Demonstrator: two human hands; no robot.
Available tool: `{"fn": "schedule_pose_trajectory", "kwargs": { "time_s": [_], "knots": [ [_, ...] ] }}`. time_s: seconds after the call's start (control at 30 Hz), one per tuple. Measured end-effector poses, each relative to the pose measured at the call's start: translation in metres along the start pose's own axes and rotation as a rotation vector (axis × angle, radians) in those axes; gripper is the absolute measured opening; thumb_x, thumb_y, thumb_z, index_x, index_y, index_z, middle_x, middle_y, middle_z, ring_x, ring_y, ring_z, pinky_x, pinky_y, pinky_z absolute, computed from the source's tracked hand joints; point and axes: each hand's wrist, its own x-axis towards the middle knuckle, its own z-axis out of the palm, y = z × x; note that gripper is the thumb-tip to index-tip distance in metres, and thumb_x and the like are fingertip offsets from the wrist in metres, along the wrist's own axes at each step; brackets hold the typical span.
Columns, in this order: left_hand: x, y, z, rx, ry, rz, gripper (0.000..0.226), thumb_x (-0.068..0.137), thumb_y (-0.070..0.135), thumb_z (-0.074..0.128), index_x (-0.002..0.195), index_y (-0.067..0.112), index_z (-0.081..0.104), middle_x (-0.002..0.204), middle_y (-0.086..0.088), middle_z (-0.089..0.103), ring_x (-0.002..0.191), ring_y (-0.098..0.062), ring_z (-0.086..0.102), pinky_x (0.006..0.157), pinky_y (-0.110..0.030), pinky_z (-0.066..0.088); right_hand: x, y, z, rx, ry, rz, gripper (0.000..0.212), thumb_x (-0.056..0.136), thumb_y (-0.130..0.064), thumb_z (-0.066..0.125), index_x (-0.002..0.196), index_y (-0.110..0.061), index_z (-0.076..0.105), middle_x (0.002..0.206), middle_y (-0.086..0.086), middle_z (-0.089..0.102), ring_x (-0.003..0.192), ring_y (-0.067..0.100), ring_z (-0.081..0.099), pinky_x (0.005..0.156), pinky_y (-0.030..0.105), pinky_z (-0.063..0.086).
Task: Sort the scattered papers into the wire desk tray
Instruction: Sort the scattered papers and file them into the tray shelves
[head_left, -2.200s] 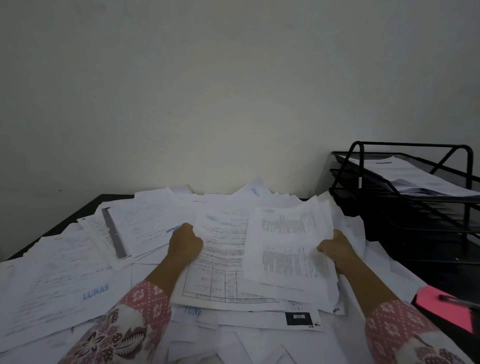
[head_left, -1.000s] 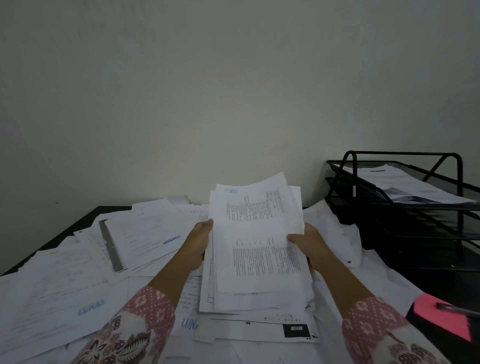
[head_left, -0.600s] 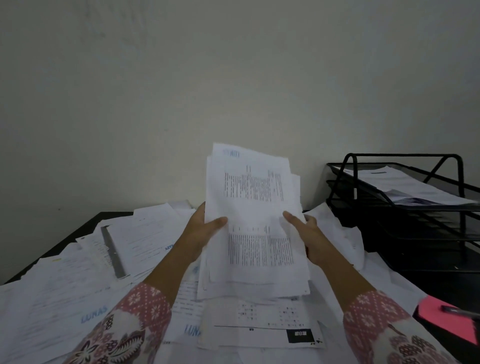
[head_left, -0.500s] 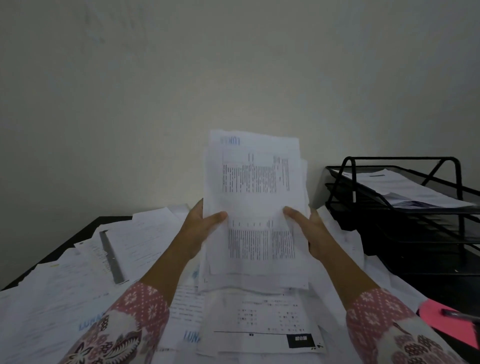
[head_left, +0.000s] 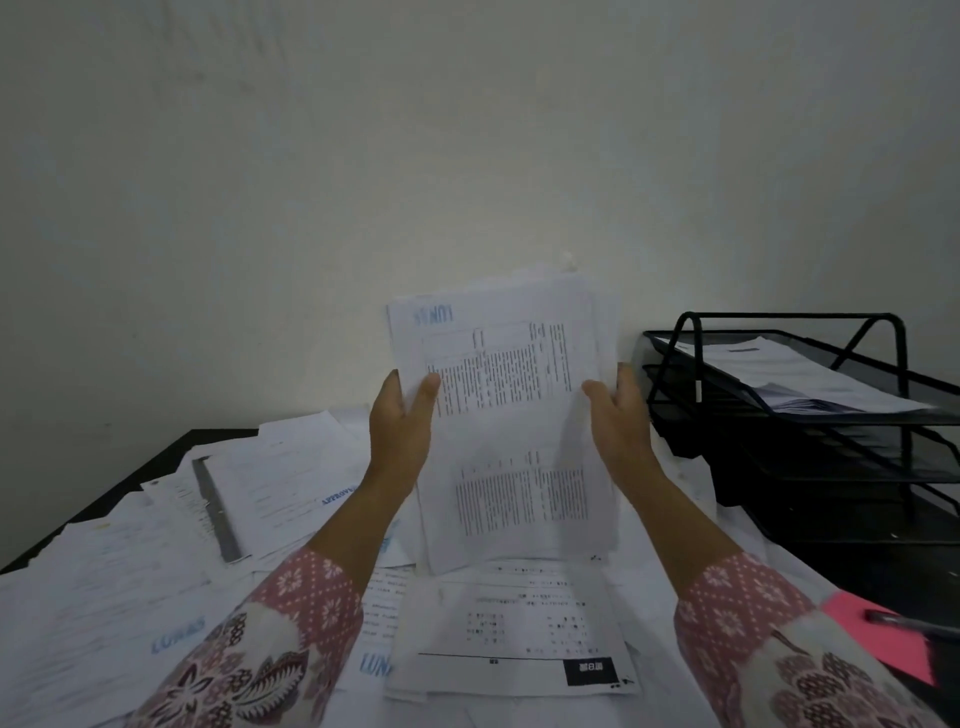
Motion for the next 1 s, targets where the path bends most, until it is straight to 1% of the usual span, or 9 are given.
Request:
{"fn": "schedule_pose_trajectory", "kwargs": {
  "time_s": [0.1, 0.23, 0.4, 0.53, 0.6, 0.73, 0.87, 0.93, 1.0],
  "knots": [
    [-0.001, 0.000, 0.000, 0.032, 0.000, -0.005, 0.014, 0.094, 0.027, 0.055, 0.103, 0.019, 0.048, 0.096, 0.007, 0.061, 0.086, -0.008, 0.060, 0.064, -0.013, 0.050, -0.001, -0.005, -0.003, -0.040, 0.048, -0.050, 0.011, 0.094, -0.019, 0.050, 0.100, -0.011, 0.047, 0.079, -0.006, 0.054, 0.069, 0.012, 0.052, 0.061, 0.028, 0.047],
    [-0.002, 0.000, 0.008, 0.127, -0.023, 0.020, 0.009, 0.097, 0.020, 0.048, 0.104, 0.018, 0.042, 0.100, 0.000, 0.058, 0.091, -0.017, 0.059, 0.076, -0.027, 0.053, -0.001, -0.009, -0.002, -0.033, 0.031, -0.032, 0.012, 0.095, -0.005, 0.038, 0.104, -0.011, 0.040, 0.078, -0.006, 0.047, 0.066, 0.010, 0.045, 0.055, 0.026, 0.039],
    [-0.006, 0.004, 0.012, 0.106, -0.008, 0.005, 0.012, 0.099, 0.023, 0.045, 0.108, 0.017, 0.040, 0.094, 0.006, 0.056, 0.086, -0.014, 0.057, 0.066, -0.020, 0.049, -0.002, -0.005, -0.008, -0.085, 0.091, -0.027, 0.007, 0.095, -0.010, 0.036, 0.088, -0.012, 0.038, 0.070, -0.001, 0.042, 0.063, 0.016, 0.040, 0.059, 0.030, 0.032],
    [-0.010, 0.010, 0.018, 0.195, -0.049, -0.020, 0.028, 0.097, 0.015, 0.047, 0.124, 0.011, 0.038, 0.107, 0.002, 0.051, 0.094, -0.017, 0.056, 0.067, -0.019, 0.048, -0.004, -0.007, -0.011, -0.147, 0.017, 0.020, 0.013, 0.092, -0.001, 0.033, 0.101, -0.008, 0.040, 0.077, 0.005, 0.045, 0.070, 0.020, 0.043, 0.058, 0.029, 0.034],
    [-0.012, 0.013, 0.020, 0.149, -0.023, 0.009, 0.022, 0.098, 0.015, 0.046, 0.119, 0.012, 0.039, 0.105, 0.004, 0.052, 0.091, -0.014, 0.057, 0.066, -0.017, 0.048, -0.005, -0.014, -0.012, -0.088, 0.029, -0.020, 0.020, 0.092, 0.002, 0.030, 0.105, -0.009, 0.040, 0.082, 0.010, 0.046, 0.069, 0.020, 0.042, 0.058, 0.031, 0.033],
    [-0.016, 0.009, 0.019, 0.052, -0.043, -0.047, 0.020, 0.096, 0.021, 0.051, 0.112, 0.016, 0.041, 0.101, 0.004, 0.057, 0.087, -0.011, 0.059, 0.063, -0.017, 0.048, -0.012, -0.017, -0.017, -0.053, 0.032, -0.035, 0.017, 0.093, -0.006, 0.040, 0.107, -0.017, 0.037, 0.090, -0.003, 0.054, 0.076, 0.015, 0.053, 0.066, 0.032, 0.047],
    [-0.024, 0.001, 0.019, 0.190, -0.093, -0.082, 0.013, 0.097, 0.022, 0.048, 0.107, 0.016, 0.042, 0.108, 0.000, 0.055, 0.093, -0.016, 0.055, 0.072, -0.024, 0.046, -0.018, -0.013, -0.021, -0.130, -0.017, 0.023, 0.016, 0.093, -0.002, 0.038, 0.108, -0.008, 0.037, 0.106, 0.015, 0.057, 0.091, 0.033, 0.057, 0.075, 0.043, 0.051],
    [-0.025, 0.002, 0.020, 0.162, -0.060, -0.064, 0.009, 0.099, 0.021, 0.044, 0.106, 0.017, 0.042, 0.106, 0.002, 0.054, 0.089, -0.014, 0.054, 0.067, -0.020, 0.045, -0.018, -0.014, -0.023, -0.071, 0.029, -0.011, 0.014, 0.094, -0.002, 0.038, 0.105, -0.009, 0.036, 0.093, 0.007, 0.055, 0.079, 0.026, 0.055, 0.064, 0.034, 0.048],
    [-0.026, 0.003, 0.021, 0.129, -0.052, -0.072, 0.011, 0.099, 0.022, 0.045, 0.108, 0.016, 0.042, 0.103, 0.004, 0.054, 0.084, -0.011, 0.055, 0.062, -0.018, 0.044, -0.017, -0.013, -0.026, -0.028, 0.040, -0.017, 0.015, 0.094, -0.007, 0.043, 0.106, -0.012, 0.036, 0.086, -0.001, 0.050, 0.073, 0.014, 0.050, 0.062, 0.029, 0.044]
  ]
}}
